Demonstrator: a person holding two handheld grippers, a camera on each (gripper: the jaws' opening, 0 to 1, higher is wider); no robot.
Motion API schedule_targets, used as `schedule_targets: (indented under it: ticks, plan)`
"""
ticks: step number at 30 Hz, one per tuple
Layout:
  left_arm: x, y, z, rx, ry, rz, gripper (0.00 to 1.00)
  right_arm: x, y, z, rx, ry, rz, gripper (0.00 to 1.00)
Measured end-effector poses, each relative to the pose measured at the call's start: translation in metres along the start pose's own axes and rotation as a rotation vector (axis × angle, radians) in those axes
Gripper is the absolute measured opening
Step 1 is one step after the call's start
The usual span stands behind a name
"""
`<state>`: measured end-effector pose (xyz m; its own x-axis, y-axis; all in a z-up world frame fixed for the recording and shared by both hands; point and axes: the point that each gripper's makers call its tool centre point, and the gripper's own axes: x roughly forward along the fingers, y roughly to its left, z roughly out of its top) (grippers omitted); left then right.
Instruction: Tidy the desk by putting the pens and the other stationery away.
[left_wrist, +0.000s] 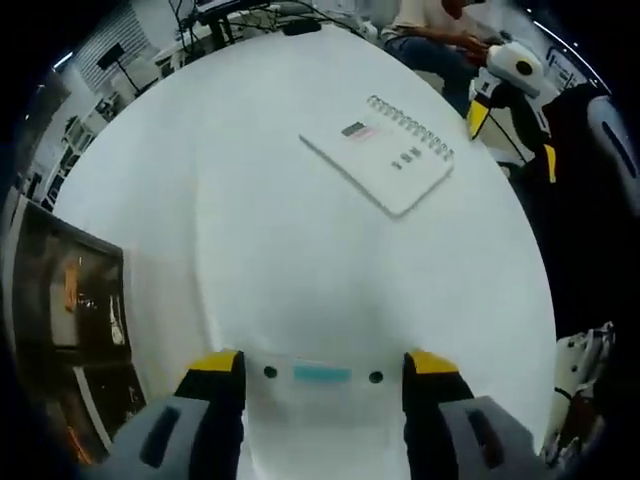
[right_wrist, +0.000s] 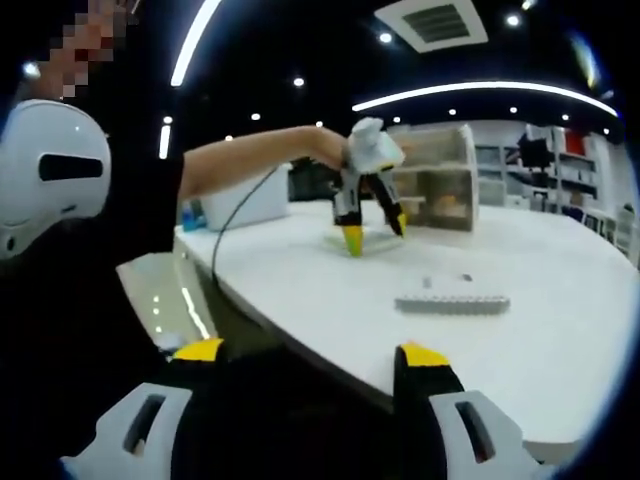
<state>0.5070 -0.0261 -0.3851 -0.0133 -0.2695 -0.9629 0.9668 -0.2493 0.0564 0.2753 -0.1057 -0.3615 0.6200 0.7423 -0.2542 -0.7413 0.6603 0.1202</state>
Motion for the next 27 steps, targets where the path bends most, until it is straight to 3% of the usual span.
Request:
schedule_targets:
  ticks: [19,27]
  plan:
    - [-0.002,-0.01,0.0,0.035,0.026,-0.009,0.62,0.001,0.005,0.012,-0.017,-0.014,0.019,0.64]
    - [-0.015,-0.016,0.003,0.035,-0.006,-0.009,0.61,0.004,0.01,0.019,-0.053,-0.02,0.034,0.63]
